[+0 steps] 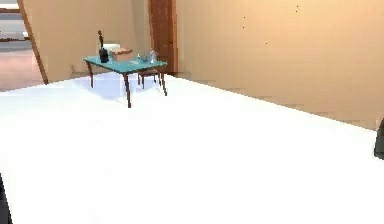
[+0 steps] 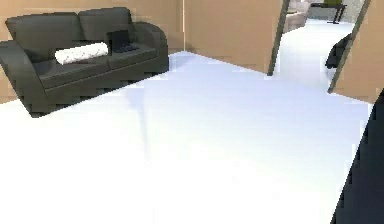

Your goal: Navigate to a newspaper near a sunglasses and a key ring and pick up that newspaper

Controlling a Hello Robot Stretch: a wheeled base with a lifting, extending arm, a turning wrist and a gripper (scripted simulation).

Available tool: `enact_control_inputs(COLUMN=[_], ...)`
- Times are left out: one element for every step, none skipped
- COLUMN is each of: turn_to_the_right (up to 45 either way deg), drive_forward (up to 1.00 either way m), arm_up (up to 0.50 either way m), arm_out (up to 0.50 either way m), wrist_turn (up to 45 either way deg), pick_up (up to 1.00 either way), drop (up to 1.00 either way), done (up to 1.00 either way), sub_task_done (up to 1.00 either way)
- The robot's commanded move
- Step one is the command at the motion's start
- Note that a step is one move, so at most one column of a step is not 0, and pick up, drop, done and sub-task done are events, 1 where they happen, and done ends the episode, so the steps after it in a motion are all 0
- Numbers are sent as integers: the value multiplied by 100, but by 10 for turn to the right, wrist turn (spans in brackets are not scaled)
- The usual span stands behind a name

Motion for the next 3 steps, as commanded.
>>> enact_control_inputs(turn_to_the_right=[-30,0,0], drive_forward=[0,100,100], arm_up=[0,0,0], arm_out=[0,0,0], wrist_turn=[0,0,0], pick_up=[0,0,0], drop=[0,0,0], done=[0,0,0], sub_task_done=[0,0,0])
